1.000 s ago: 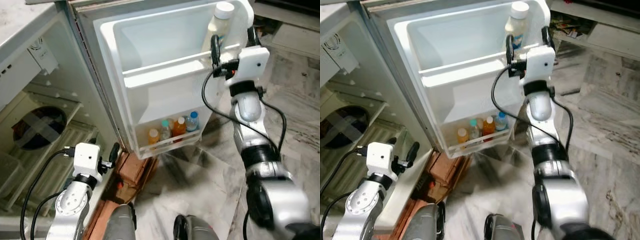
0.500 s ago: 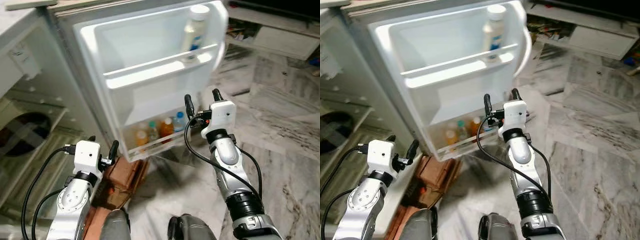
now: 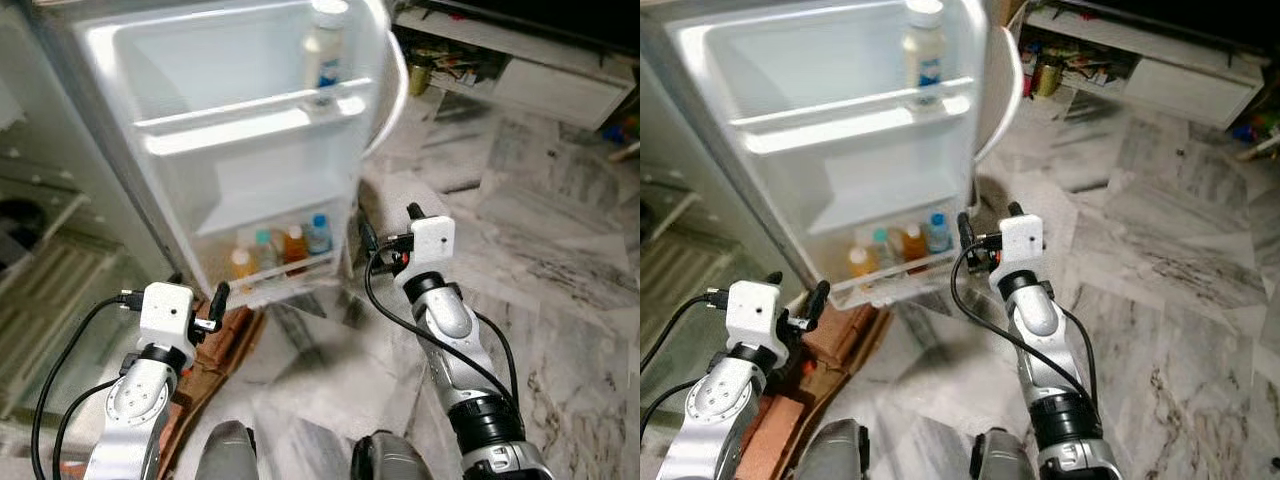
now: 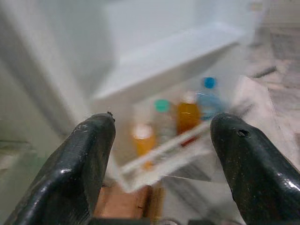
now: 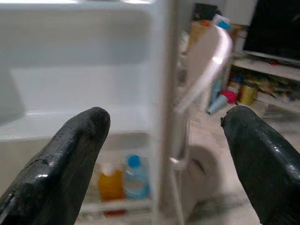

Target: Restocking fridge

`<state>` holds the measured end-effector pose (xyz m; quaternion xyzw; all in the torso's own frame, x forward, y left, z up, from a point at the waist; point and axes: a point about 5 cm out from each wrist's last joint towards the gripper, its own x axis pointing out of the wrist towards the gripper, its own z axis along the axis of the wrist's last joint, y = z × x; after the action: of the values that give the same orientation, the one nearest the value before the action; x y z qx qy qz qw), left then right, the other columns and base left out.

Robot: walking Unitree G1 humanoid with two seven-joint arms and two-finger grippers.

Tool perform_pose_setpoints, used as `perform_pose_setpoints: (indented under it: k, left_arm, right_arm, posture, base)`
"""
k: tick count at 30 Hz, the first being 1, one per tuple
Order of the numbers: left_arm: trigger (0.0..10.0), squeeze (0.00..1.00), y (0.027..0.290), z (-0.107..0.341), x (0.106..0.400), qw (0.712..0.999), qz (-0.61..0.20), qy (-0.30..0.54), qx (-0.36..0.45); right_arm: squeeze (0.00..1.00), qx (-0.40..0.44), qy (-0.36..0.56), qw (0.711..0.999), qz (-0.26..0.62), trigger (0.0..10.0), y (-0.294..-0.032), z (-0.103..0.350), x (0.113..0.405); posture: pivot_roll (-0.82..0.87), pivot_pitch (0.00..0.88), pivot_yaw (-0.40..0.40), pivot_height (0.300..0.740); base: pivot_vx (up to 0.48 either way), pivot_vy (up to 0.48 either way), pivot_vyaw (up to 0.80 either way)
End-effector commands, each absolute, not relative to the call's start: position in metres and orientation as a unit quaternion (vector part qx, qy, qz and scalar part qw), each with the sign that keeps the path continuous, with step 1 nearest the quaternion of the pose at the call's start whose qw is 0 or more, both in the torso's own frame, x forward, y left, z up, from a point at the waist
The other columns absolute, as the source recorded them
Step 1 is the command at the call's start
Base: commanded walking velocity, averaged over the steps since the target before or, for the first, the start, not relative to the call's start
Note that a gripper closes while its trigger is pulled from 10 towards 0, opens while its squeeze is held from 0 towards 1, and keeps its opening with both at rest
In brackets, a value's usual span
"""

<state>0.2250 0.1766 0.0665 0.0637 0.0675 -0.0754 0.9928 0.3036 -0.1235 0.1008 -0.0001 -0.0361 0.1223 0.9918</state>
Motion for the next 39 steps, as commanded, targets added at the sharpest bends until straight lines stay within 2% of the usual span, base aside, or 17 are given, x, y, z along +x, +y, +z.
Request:
perform_pose_setpoints:
  k: [1,7,10,36,39]
  left_arm:
    - [10.0,0.00,0.171,0.065,0.225,0.992,-0.084,0.070,0.064]
    - [10.0,0.00,0.171,0.064,0.227,0.991,-0.079,0.075,0.074]
    - [10.0,0.00,0.178,0.062,0.229,0.991,-0.047,0.079,0.094]
    - [10.0,0.00,0.190,0.055,0.239,0.985,0.003,0.096,0.142]
    - [10.0,0.00,0.189,0.055,0.240,0.985,0.003,0.095,0.143]
  right_arm:
    - [0.00,-0.001,-0.029,0.993,0.113,10.0,-0.132,0.099,0.302]
    - [0.00,0.001,-0.027,0.993,0.114,10.0,-0.133,0.099,0.302]
    - [0.00,-0.013,-0.033,0.991,0.126,10.0,-0.130,0.101,0.302]
    - [0.00,-0.009,-0.040,0.992,0.120,10.0,-0.128,0.103,0.307]
    - [0.00,-0.006,-0.042,0.992,0.122,10.0,-0.128,0.103,0.308]
  posture:
    - [0.16,0.125,-0.022,0.740]
    - [0.16,0.124,-0.023,0.740]
    - [0.16,0.122,-0.026,0.740]
    - [0.15,0.099,-0.016,0.740]
    - [0.15,0.097,-0.017,0.740]
  base:
    - [0.000,-0.469,0.00]
    - [0.000,-0.453,0.00]
    - [0.000,-0.417,0.00]
    - [0.251,-0.406,0.79]
    - [0.251,-0.405,0.19]
